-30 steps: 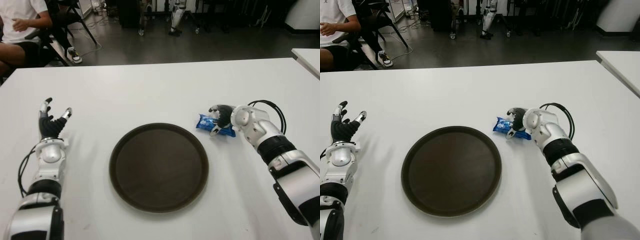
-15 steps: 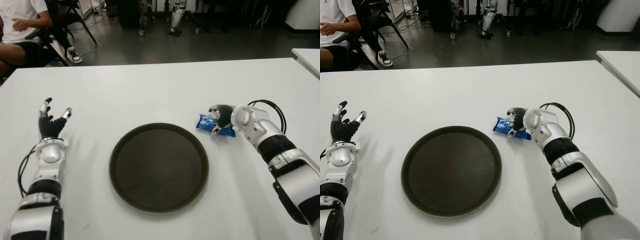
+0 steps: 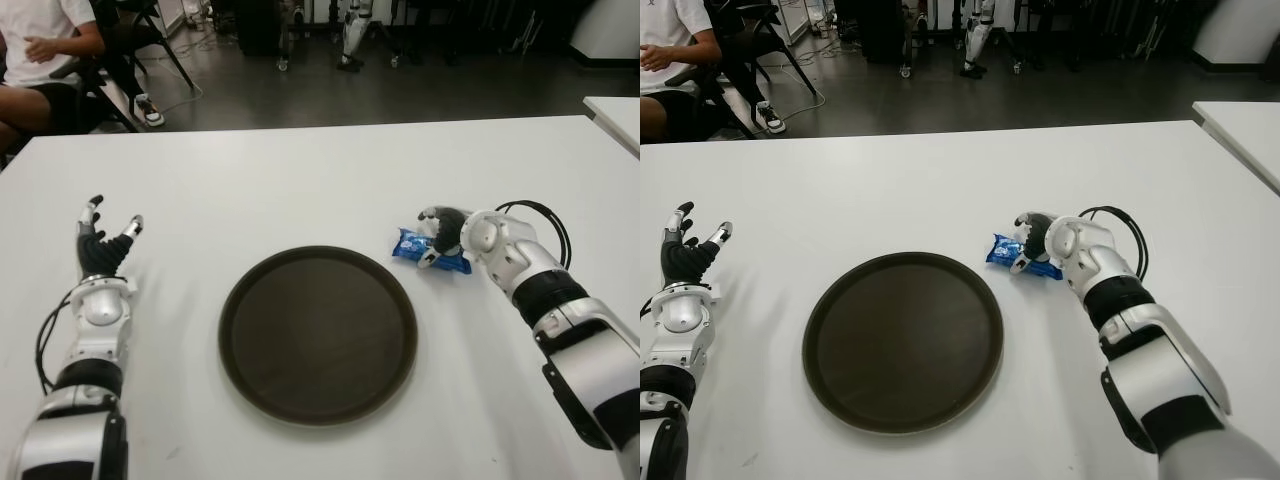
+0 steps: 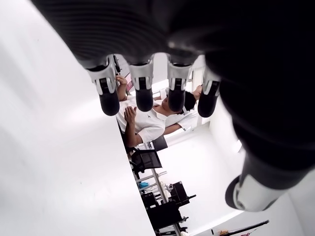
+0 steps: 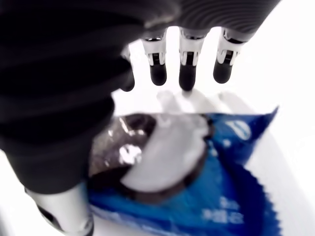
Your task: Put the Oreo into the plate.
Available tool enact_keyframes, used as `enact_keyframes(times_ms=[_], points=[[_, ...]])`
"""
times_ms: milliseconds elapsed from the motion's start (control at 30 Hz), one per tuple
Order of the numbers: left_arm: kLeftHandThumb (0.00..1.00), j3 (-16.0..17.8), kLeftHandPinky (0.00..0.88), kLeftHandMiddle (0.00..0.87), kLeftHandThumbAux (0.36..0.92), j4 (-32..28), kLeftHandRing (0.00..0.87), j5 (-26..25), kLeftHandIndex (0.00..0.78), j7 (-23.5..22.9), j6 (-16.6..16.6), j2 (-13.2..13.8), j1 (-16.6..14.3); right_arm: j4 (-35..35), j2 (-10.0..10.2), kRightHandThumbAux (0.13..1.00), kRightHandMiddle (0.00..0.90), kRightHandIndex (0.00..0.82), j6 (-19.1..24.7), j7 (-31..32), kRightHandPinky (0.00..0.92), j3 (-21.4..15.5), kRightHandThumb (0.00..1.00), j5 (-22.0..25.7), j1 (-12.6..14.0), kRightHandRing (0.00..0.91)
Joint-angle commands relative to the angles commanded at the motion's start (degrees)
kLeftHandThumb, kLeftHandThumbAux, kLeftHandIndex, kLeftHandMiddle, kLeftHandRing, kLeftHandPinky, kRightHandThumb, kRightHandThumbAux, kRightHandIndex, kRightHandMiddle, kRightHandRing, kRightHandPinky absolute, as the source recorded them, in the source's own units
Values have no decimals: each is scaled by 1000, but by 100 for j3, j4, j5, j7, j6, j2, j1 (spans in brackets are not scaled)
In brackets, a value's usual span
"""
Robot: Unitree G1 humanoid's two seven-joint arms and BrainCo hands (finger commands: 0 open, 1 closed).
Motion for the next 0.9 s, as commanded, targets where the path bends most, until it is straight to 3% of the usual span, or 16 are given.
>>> enact_keyframes(times_ms=[333, 900], points=[[0, 22, 0, 0, 684, -14, 0, -50, 0, -60, 25, -12, -6, -244, 46, 833, 105, 71, 96, -658, 22, -215, 0, 104, 194, 86], [0, 28, 0, 0, 680, 111, 0, -45, 0, -70, 13, 18, -44, -528, 28, 804, 145, 109, 396, -503, 78, -266, 0, 148, 249, 131]])
